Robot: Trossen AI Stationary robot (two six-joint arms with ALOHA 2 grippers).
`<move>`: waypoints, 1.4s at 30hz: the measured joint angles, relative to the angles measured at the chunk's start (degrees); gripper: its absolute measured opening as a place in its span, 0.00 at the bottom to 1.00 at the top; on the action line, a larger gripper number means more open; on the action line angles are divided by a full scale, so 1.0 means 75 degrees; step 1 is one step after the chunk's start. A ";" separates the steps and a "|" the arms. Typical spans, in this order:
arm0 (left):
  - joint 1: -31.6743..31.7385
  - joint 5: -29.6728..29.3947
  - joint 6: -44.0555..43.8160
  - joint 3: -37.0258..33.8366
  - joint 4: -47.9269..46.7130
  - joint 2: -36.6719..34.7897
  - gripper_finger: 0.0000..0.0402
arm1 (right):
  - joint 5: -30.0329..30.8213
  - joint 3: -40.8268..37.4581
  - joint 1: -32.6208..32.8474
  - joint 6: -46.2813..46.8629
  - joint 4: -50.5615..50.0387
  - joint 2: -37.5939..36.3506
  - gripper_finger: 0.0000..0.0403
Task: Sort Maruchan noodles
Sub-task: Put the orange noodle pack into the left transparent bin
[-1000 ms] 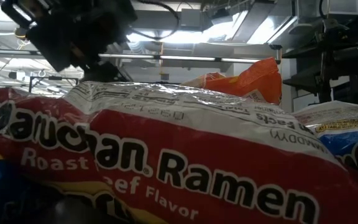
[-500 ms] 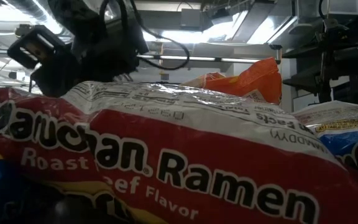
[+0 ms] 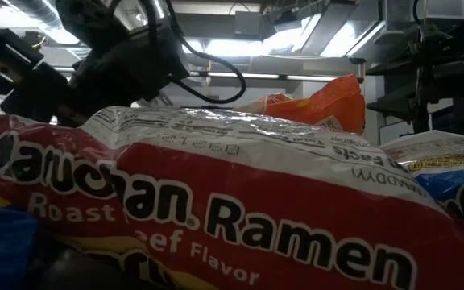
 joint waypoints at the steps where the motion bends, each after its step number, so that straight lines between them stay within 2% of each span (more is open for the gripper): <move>1: -0.0027 -0.0012 -0.0002 0.0001 -0.0050 0.0000 0.49 | 0.0000 0.0000 -0.0001 0.0000 0.0000 0.0000 0.80; 9: -0.0012 -0.0452 -0.0032 0.0006 -0.0235 -0.0003 0.25 | 0.0003 0.0000 -0.0001 -0.0001 0.0016 0.0000 0.80; 16: 0.0123 -0.0160 -0.0639 0.0006 -0.0300 -0.0003 0.03 | 0.0003 0.0000 -0.0001 0.0000 0.0023 0.0000 0.80; 27: 0.0619 -0.0005 -0.2205 0.0003 -0.0522 -0.0600 0.01 | 0.0003 -0.0003 -0.0001 -0.0003 0.0032 0.0000 0.80; 31: 0.0809 -0.0055 -0.2902 0.0003 -0.0618 -0.1151 0.01 | 0.0003 -0.0003 0.0000 -0.0003 0.0030 -0.0003 0.80; 42: 0.1437 -0.0850 -0.4615 0.0000 -0.1736 -0.3096 0.00 | 0.0001 -0.0003 0.0000 -0.0070 0.0032 -0.0002 0.80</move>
